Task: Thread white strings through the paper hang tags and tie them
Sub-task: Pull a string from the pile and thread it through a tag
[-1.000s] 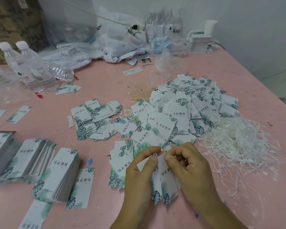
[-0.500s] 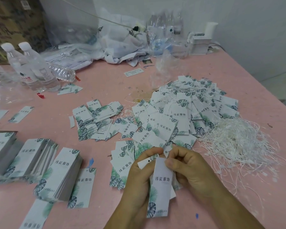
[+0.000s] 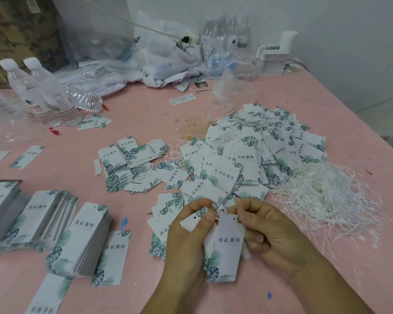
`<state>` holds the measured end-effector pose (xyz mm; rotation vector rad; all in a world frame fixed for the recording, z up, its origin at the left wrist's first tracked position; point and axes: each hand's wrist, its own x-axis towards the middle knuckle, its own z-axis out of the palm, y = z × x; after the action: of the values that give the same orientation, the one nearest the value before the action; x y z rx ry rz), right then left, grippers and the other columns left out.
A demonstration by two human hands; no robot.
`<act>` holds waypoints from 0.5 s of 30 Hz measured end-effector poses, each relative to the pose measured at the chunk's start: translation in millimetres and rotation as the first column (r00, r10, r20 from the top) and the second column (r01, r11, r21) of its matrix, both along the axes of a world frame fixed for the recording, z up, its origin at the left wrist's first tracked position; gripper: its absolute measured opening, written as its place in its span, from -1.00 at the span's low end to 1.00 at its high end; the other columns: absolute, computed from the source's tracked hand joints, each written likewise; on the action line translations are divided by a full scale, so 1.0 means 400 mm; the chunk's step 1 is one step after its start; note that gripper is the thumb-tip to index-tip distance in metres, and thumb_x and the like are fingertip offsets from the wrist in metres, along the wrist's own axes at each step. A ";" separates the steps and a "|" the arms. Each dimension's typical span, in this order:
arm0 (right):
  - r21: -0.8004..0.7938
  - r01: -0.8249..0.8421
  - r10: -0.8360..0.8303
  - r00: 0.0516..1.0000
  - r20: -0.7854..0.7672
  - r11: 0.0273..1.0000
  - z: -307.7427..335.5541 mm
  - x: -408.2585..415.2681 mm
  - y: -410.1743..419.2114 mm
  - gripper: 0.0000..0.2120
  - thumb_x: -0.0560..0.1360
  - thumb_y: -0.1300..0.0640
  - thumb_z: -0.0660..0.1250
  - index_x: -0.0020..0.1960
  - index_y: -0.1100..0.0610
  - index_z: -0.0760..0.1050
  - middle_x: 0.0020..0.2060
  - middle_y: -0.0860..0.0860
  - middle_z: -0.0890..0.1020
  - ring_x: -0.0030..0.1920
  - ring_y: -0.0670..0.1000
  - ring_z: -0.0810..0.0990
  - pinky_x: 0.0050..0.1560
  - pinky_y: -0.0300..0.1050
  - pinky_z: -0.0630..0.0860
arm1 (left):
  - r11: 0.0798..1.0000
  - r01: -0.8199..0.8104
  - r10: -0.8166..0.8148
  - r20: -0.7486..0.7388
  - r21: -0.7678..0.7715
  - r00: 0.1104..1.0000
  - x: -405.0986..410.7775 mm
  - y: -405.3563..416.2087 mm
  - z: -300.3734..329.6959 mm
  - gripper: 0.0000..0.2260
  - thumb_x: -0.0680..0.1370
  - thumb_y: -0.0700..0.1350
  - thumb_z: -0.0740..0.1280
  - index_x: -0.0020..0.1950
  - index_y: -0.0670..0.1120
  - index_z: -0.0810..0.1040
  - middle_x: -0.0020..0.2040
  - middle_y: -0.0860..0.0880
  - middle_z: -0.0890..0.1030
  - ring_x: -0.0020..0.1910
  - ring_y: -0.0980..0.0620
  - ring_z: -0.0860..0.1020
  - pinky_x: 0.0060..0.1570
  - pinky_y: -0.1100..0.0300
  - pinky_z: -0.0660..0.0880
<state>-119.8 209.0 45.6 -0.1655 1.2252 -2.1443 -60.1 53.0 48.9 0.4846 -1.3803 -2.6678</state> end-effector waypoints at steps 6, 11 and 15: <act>0.098 0.009 0.005 0.990 -0.142 0.995 0.000 0.002 0.002 -0.72 0.26 -0.02 0.60 -0.14 0.07 0.62 -0.36 0.01 0.57 -0.50 -0.16 0.35 -0.55 -0.37 0.27 | 0.999 -0.024 0.025 -0.034 0.021 0.999 -0.004 0.002 -0.005 -0.86 0.40 -0.24 0.44 -0.10 -0.05 0.70 -0.30 -0.17 0.66 -0.36 -0.04 0.63 -0.34 0.15 0.60; 0.348 0.241 -0.055 0.883 -0.467 0.906 0.005 0.028 -0.025 -0.82 0.34 -0.04 0.46 -0.13 0.03 0.61 -0.35 -0.04 0.61 -0.34 -0.08 0.54 -0.30 -0.27 0.48 | 1.000 0.002 -0.002 -0.038 0.017 0.999 0.000 0.008 -0.015 -0.80 0.37 -0.19 0.55 -0.04 -0.08 0.66 -0.26 -0.23 0.67 -0.32 -0.12 0.64 -0.30 0.08 0.60; 0.382 0.415 -0.099 0.774 -0.626 0.825 0.000 0.051 -0.047 -0.82 0.31 -0.04 0.48 -0.10 -0.06 0.61 -0.38 -0.15 0.53 -0.41 -0.17 0.37 -0.33 -0.30 0.39 | 0.999 0.022 -0.023 -0.027 -0.030 0.999 0.002 0.011 -0.021 -0.67 0.31 -0.08 0.58 0.02 -0.09 0.64 -0.19 -0.31 0.67 -0.27 -0.19 0.66 -0.25 0.04 0.61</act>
<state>-99.5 190.4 45.7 -0.4730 2.2620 -1.9668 -59.2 57.5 40.6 0.4313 -1.4235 -2.6574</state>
